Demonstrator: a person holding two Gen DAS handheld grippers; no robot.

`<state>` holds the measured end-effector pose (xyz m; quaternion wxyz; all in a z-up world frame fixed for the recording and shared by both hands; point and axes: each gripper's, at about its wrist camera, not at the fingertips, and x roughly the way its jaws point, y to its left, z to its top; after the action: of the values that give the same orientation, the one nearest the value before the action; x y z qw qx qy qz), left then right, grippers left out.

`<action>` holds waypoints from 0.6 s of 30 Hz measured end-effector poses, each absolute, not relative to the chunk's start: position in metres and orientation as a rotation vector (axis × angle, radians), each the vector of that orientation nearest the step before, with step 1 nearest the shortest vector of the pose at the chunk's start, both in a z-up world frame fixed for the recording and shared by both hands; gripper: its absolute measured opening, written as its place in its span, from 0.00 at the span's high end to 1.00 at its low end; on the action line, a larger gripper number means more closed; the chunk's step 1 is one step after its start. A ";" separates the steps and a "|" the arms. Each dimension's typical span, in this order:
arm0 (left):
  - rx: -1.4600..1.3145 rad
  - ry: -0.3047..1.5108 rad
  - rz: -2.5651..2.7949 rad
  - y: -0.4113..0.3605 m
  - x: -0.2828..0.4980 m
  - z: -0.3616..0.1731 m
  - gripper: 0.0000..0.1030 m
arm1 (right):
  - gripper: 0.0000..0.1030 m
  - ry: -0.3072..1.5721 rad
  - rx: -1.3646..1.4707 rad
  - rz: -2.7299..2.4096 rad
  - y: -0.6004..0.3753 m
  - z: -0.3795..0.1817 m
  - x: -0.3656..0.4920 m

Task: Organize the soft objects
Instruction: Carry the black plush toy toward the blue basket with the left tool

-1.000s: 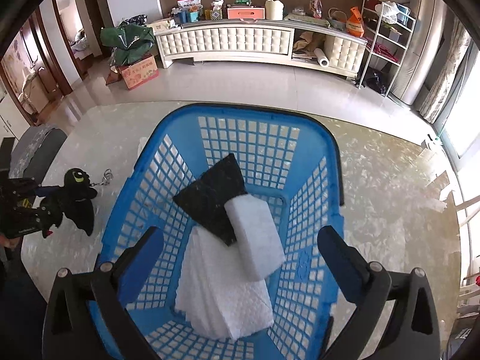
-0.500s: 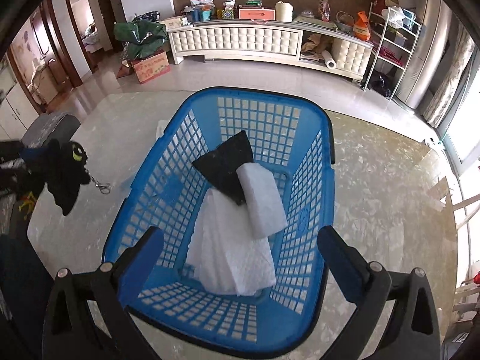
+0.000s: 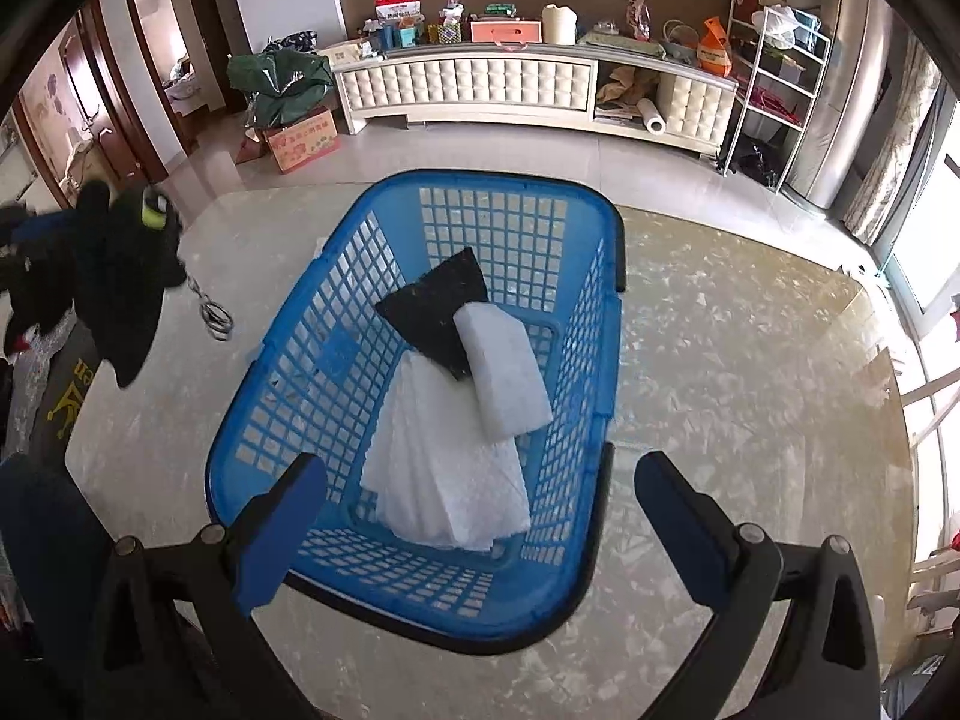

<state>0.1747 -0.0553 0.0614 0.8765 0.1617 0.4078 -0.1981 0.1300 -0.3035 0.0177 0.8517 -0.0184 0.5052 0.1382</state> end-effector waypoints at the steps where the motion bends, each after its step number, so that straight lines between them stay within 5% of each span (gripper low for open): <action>1: 0.342 0.842 -0.425 -0.061 0.176 0.064 0.78 | 0.00 1.064 -0.037 0.291 -0.304 0.018 0.129; 18: 0.394 0.865 -0.573 -0.146 0.223 0.027 0.78 | 0.00 1.106 0.017 0.277 -0.322 0.001 0.130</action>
<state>0.2232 -0.1458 0.0275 0.8499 0.1872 0.4104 -0.2722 0.1298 -0.3217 0.0011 0.8418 0.0080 0.5235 0.1310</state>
